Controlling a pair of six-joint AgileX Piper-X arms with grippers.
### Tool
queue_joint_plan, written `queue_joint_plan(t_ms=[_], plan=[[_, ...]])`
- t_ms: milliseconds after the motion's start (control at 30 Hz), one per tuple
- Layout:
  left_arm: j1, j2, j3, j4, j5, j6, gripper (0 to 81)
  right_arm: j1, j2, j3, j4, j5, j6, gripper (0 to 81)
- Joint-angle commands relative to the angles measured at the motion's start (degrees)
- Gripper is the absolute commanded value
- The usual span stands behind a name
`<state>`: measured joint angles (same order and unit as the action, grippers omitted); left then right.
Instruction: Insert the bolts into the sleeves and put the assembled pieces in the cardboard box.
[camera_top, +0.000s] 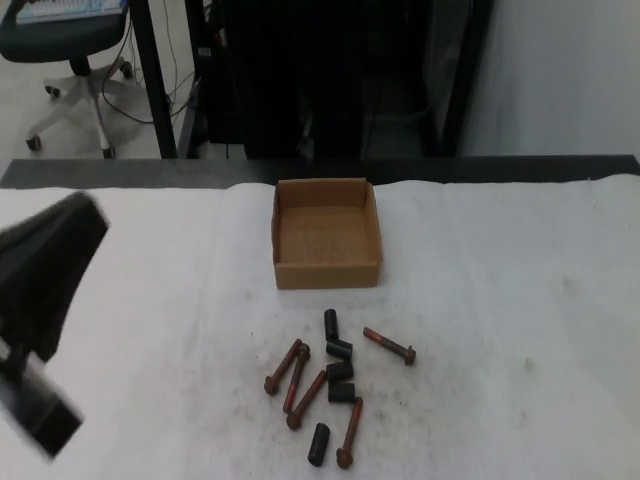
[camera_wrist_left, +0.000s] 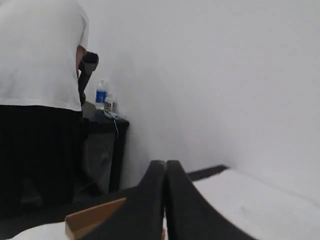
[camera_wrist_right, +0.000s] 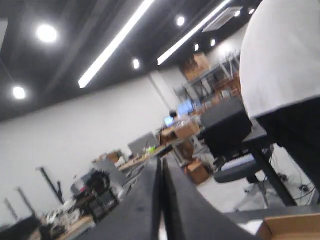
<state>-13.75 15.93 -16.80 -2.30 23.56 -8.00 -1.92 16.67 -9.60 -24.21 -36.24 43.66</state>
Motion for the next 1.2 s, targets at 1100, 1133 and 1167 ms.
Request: queue_joint_plan(t_ms=[1100, 1133, 1167], plan=[[-13.2, 71.9, -40.4, 37.0, -6.7, 9.3, 42.9, 21.1, 43.7, -30.8, 42.7, 6.1, -42.8, 32.0], [-13.2, 73.9, -42.1, 39.5, -9.6, 9.3, 42.9, 21.1, 43.7, -31.1, 43.1, 6.4, -42.8, 32.0], [-13.2, 75.4, -43.3, 41.3, -12.7, 9.3, 42.9, 21.1, 43.7, -31.3, 43.7, 6.5, -42.8, 32.0]])
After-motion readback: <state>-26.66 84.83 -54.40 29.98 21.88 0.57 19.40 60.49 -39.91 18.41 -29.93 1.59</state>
